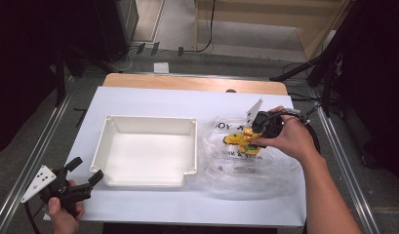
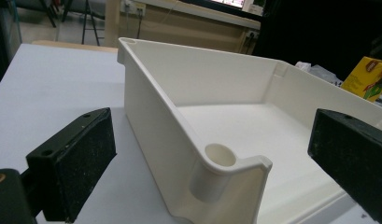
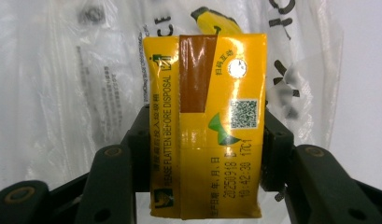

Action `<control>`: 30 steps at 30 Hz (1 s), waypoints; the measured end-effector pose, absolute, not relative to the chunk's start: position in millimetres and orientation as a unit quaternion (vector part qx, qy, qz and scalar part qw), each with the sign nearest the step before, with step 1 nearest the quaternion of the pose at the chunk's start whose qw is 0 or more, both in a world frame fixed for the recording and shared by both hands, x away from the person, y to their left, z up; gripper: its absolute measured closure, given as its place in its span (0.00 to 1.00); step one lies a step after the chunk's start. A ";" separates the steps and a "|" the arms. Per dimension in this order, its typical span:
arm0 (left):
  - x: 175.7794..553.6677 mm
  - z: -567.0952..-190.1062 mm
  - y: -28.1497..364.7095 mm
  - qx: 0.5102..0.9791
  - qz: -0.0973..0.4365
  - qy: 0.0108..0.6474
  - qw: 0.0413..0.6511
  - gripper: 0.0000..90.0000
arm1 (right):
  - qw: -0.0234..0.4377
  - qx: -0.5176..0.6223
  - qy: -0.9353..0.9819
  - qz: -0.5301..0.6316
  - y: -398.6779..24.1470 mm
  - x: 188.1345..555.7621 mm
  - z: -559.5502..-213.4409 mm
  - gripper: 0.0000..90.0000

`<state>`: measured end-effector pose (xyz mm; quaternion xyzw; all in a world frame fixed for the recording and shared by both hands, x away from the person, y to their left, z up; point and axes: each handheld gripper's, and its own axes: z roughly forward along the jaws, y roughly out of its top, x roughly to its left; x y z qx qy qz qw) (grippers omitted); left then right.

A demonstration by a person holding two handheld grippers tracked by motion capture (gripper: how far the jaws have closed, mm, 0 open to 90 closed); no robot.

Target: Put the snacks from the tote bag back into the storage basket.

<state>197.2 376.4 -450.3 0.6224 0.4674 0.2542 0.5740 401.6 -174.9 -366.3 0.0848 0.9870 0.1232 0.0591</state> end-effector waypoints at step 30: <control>197.1 -450.3 376.2 0.623 0.255 0.467 0.574 0.02 | 0.053 0.081 0.986 0.137 -161.2 400.9 -337.7 0.59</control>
